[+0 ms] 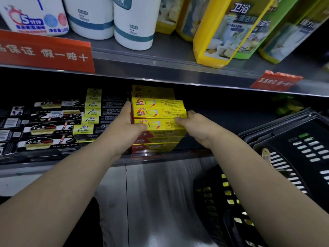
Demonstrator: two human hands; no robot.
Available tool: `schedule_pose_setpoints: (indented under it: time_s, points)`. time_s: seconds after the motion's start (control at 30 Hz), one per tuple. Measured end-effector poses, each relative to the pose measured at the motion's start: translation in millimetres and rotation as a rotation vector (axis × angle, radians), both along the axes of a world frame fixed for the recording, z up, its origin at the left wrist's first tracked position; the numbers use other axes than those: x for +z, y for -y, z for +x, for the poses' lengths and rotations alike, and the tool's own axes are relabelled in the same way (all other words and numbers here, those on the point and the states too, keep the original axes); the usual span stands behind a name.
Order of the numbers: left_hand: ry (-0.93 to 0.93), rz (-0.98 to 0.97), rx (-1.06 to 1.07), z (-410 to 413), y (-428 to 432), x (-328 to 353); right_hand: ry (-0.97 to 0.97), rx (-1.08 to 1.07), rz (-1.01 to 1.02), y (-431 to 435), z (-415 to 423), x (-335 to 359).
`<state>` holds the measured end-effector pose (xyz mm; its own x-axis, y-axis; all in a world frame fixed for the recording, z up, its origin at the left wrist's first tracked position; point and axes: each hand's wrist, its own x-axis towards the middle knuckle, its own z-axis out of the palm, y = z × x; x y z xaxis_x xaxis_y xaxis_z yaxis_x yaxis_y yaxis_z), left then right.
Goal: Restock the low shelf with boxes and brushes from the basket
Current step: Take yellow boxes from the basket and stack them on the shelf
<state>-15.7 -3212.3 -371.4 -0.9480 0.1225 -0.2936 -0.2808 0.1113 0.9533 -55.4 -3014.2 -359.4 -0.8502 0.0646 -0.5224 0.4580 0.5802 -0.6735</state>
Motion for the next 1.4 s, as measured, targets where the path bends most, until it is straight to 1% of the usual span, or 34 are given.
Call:
schedule_pose_setpoints:
  time_s: [0.2, 0.33, 0.4, 0.5, 0.57, 0.6, 0.7, 0.77, 0.87, 0.93, 1.03, 1.13, 1.2, 1.3, 1.4]
  points:
    - [-0.073, -0.033, -0.034, -2.8, -3.6, -3.9, -0.006, 0.000, -0.019, -0.1, -1.7, -7.2]
    - [-0.079, -0.074, -0.004, -0.8, -2.2, -1.3, -0.003, 0.001, -0.032, 0.9, 0.2, -3.9]
    - [-0.114, -0.133, 0.022, 4.1, -2.0, 6.0, -0.026, -0.013, -0.058, 0.7, 4.0, 6.5]
    - [-0.222, -0.216, 0.013, 16.4, -3.7, 26.0, -0.104, -0.033, -0.078, -7.1, 19.4, 39.0]
    - [-0.267, -0.237, -0.061, 25.6, -9.6, 42.2, -0.184, -0.034, -0.105, -20.1, 39.3, 65.8]
    - [-0.282, -0.207, -0.117, 31.2, -15.7, 51.2, -0.226, -0.039, -0.122, -28.5, 51.3, 78.5]
    - [-0.316, -0.135, -0.353, 51.0, -41.7, 81.6, -0.303, -0.123, -0.145, -59.1, 90.1, 105.9]
    - [-0.386, -0.166, -0.540, 62.8, -62.1, 99.5, -0.309, -0.223, -0.165, -83.6, 114.2, 112.4]
    - [-0.592, -0.385, -0.814, 71.3, -94.6, 113.5, -0.216, -0.306, -0.153, -123.4, 146.3, 100.6]
    - [-0.692, -0.504, -0.925, 74.0, -117.2, 114.5, -0.108, -0.334, -0.120, -148.8, 161.7, 81.6]
    - [-0.738, -0.564, -0.969, 74.8, -148.8, 106.9, 0.066, -0.369, -0.114, -180.7, 170.7, 46.1]
    - [-0.715, -0.595, -0.998, 66.7, -168.7, 91.3, 0.204, -0.336, 0.015, -204.5, 164.3, 7.6]
    - [-0.719, -0.614, -1.021, 58.5, -176.2, 82.8, 0.253, -0.284, 0.170, -215.8, 155.6, -19.9]
    - [-0.798, -0.658, -1.044, 45.3, -188.1, 73.9, 0.293, -0.177, 0.421, -226.1, 143.1, -57.6]
    - [-0.862, -0.697, -1.054, 33.7, -201.7, 67.7, 0.321, -0.153, 0.475, -227.7, 137.1, -87.9]
